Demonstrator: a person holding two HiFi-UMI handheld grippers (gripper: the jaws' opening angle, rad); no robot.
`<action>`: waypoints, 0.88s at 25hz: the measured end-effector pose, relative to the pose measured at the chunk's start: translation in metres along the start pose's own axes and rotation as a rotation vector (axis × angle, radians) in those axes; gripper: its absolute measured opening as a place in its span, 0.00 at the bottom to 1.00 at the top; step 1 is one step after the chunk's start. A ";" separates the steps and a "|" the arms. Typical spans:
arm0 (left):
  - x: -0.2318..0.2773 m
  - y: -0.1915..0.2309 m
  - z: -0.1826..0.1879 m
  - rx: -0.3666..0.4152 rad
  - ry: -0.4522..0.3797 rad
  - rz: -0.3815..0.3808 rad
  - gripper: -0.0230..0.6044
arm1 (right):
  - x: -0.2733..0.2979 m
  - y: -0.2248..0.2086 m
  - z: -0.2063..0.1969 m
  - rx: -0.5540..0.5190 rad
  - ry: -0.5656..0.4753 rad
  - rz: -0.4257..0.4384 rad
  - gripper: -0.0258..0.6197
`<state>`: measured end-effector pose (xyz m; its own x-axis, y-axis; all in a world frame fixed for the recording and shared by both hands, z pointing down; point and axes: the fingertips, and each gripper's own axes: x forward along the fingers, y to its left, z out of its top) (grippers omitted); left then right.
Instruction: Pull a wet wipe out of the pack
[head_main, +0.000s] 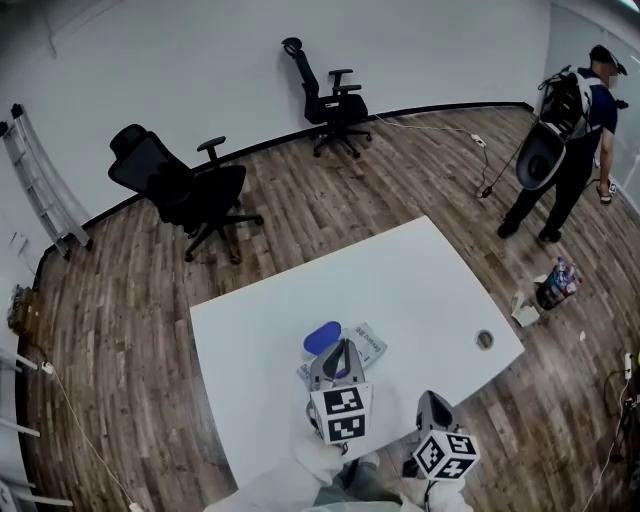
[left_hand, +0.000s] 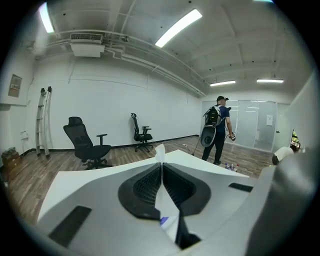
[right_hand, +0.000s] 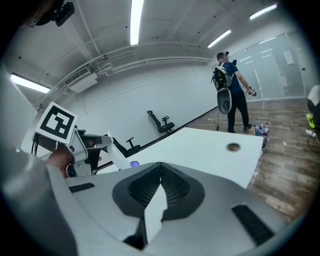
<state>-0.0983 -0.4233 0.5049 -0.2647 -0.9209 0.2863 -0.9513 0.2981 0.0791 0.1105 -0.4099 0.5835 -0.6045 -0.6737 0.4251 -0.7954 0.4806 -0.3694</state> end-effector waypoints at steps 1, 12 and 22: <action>-0.005 -0.001 0.004 -0.001 -0.011 -0.005 0.07 | 0.000 0.003 0.001 -0.004 -0.002 0.007 0.05; -0.072 -0.001 -0.022 -0.007 -0.021 -0.012 0.07 | 0.002 0.061 0.006 -0.073 -0.018 0.145 0.05; -0.116 0.027 -0.071 -0.104 0.047 0.071 0.07 | 0.014 0.110 -0.015 -0.158 0.041 0.284 0.05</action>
<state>-0.0818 -0.2912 0.5415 -0.3210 -0.8842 0.3392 -0.9081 0.3890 0.1548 0.0136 -0.3578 0.5608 -0.8021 -0.4782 0.3577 -0.5895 0.7296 -0.3467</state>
